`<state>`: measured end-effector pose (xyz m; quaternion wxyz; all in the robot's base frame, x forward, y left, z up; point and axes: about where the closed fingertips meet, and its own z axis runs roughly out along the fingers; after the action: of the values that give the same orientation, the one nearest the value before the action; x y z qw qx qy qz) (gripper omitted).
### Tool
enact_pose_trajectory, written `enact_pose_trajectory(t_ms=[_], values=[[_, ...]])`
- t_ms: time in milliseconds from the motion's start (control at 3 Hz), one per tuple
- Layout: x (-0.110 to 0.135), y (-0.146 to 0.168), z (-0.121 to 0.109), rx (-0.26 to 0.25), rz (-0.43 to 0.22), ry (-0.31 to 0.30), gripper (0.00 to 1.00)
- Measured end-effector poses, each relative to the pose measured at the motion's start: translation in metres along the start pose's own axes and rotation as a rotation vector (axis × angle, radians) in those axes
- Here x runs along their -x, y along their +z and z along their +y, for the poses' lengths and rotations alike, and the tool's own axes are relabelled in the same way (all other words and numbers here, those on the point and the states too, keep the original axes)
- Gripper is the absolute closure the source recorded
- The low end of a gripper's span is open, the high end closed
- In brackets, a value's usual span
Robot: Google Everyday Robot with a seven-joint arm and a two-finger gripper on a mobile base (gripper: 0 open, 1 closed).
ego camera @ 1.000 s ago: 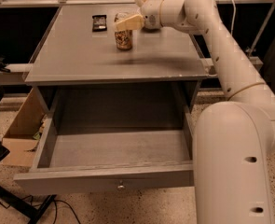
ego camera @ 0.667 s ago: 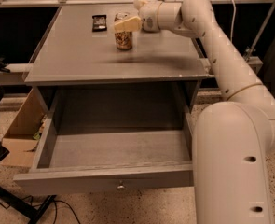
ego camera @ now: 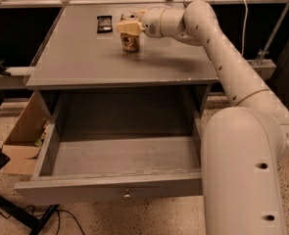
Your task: Place orange can into top drawer
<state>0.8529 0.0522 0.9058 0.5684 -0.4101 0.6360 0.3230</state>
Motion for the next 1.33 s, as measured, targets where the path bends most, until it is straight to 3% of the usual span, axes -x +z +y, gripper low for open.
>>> enact_pose_trajectory(t_ms=[333, 667, 1000, 1333], values=[[0.003, 0.000, 0.001, 0.003, 0.002, -0.006, 0.77], [0.011, 0.001, 0.004, 0.011, 0.007, -0.025, 1.00], [0.045, -0.038, 0.017, -0.012, 0.023, -0.101, 1.00], [0.107, -0.129, 0.067, -0.074, 0.070, -0.205, 1.00]])
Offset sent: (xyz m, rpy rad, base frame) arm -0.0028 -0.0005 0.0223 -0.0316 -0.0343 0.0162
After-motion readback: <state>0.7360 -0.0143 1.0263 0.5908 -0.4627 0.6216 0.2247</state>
